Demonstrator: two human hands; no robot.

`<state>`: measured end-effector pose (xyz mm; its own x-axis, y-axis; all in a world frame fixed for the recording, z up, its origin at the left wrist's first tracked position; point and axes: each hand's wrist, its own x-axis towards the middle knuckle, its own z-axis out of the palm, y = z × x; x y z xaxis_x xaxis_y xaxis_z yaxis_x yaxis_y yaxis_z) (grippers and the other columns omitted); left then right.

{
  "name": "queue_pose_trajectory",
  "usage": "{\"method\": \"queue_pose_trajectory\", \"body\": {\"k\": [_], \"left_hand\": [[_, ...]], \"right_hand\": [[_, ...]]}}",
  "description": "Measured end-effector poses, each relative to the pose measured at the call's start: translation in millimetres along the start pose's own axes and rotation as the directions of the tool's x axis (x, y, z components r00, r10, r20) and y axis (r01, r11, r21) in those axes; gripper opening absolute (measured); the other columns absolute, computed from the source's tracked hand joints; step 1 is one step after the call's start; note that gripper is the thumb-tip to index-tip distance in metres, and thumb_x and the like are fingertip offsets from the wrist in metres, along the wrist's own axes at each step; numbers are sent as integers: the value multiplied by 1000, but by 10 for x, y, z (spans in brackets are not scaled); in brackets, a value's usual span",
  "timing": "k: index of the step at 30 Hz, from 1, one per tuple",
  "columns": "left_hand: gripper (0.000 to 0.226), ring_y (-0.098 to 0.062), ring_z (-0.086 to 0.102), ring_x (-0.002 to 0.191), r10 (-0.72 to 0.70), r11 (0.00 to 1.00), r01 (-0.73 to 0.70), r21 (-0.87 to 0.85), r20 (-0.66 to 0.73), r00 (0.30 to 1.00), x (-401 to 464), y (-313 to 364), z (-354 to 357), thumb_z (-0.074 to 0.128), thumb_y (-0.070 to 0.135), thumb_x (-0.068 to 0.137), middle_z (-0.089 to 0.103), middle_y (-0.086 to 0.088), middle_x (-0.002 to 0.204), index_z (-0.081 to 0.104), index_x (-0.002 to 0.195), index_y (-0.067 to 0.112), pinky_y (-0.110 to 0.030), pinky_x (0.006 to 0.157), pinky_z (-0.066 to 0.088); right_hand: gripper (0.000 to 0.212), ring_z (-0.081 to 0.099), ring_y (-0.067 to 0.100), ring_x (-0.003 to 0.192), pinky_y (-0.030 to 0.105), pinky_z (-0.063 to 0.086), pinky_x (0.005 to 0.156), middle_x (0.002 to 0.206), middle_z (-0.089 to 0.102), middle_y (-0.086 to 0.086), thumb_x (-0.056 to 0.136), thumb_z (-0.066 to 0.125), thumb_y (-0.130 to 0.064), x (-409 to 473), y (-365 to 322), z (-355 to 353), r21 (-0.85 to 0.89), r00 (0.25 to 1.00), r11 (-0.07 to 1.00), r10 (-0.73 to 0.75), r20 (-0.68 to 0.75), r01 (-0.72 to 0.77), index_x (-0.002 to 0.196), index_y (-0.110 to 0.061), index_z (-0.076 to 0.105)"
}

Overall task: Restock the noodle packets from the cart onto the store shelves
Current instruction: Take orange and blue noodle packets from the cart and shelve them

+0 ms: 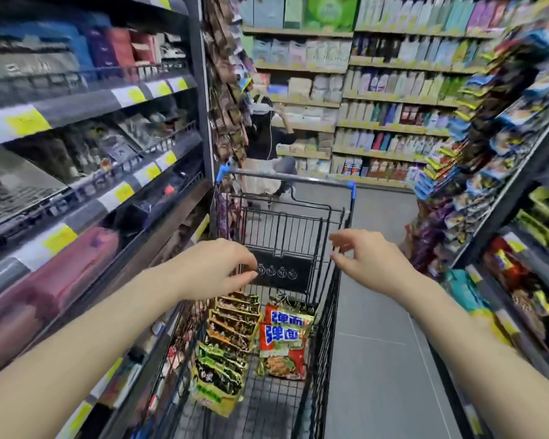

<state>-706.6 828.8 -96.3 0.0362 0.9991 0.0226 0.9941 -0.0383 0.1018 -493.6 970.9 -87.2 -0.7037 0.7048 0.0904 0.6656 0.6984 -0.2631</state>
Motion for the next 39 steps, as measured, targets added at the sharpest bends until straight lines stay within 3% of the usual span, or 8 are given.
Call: {"method": "queue_pose_trajectory", "body": {"k": [13, 16, 20, 23, 27, 32, 35, 39], "left_hand": [[33, -13, 57, 107, 115, 989, -90, -120, 222, 968, 1275, -838, 1420, 42, 33, 95, 62, 3, 119, 58, 120, 19, -32, 94, 47], [32, -12, 58, 106, 151, 983, -119, -137, 245, 958, 1496, -982, 1817, 42, 32, 95, 63, 4, 117, 59, 119, 19, -29, 94, 47], [31, -12, 58, 105, 198, 976, -163, -147, 271, 942, 1751, -1124, 2361, 41, 31, 95, 64, 4, 114, 59, 118, 19, -30, 94, 47], [30, -16, 58, 103, 233, 969, -199, -143, 282, 931, 1928, -1172, 2719, 41, 32, 94, 64, 1, 109, 60, 112, 17, -36, 92, 47], [30, -18, 58, 103, 267, 961, -234, -146, 287, 920, 2094, -1210, 3069, 41, 31, 94, 64, -1, 109, 60, 111, 16, -38, 93, 46], [28, -16, 58, 102, 288, 955, -250, -162, 281, 916, 2157, -1305, 3374, 41, 30, 94, 65, 2, 108, 61, 111, 18, -37, 92, 47], [31, -14, 57, 103, 288, 953, -245, -177, 293, 912, 2163, -1356, 3462, 40, 31, 95, 64, 2, 110, 60, 114, 18, -36, 94, 46], [32, -13, 57, 105, 276, 954, -222, -204, 294, 915, 2187, -1399, 3542, 40, 33, 95, 64, 3, 112, 59, 116, 19, -36, 94, 47]], "right_hand": [[42, 54, 22, 120, 39, 46, 97, 133, 58, 0, 94, 48, -27, 1156, 478, 1692, 76, 945, 953, 276, 177, -292, 135, -18, 48], [40, 59, 24, 113, 40, 48, 94, 127, 61, 4, 93, 50, -25, 1295, 612, 2272, 62, 888, 913, 373, 269, -402, 133, -16, 50], [28, 67, 22, 84, 37, 56, 74, 104, 68, 5, 89, 54, -22, 1416, 822, 3130, 73, 775, 815, 512, 370, -574, 116, -14, 56], [20, 66, 21, 84, 30, 53, 72, 97, 69, 2, 88, 56, -30, 1431, 974, 3689, 51, 692, 747, 586, 421, -663, 102, -17, 60], [29, 61, 30, 107, 37, 49, 91, 115, 64, 9, 89, 51, -24, 1386, 1137, 4296, 74, 554, 604, 667, 498, -794, 115, -11, 55], [64, 49, 35, 121, 38, 44, 96, 138, 42, 19, 87, 57, -20, 1288, 1231, 4898, 131, 461, 466, 717, 523, -875, 140, -1, 27], [83, 51, 34, 120, 41, 46, 99, 140, 43, 20, 79, 67, -14, 1259, 1249, 5150, 207, 451, 407, 716, 533, -890, 143, -1, 15], [88, 61, 27, 109, 44, 51, 91, 127, 57, 11, 75, 73, -19, 1240, 1282, 5381, 272, 464, 376, 731, 501, -886, 142, -8, 18]]}}
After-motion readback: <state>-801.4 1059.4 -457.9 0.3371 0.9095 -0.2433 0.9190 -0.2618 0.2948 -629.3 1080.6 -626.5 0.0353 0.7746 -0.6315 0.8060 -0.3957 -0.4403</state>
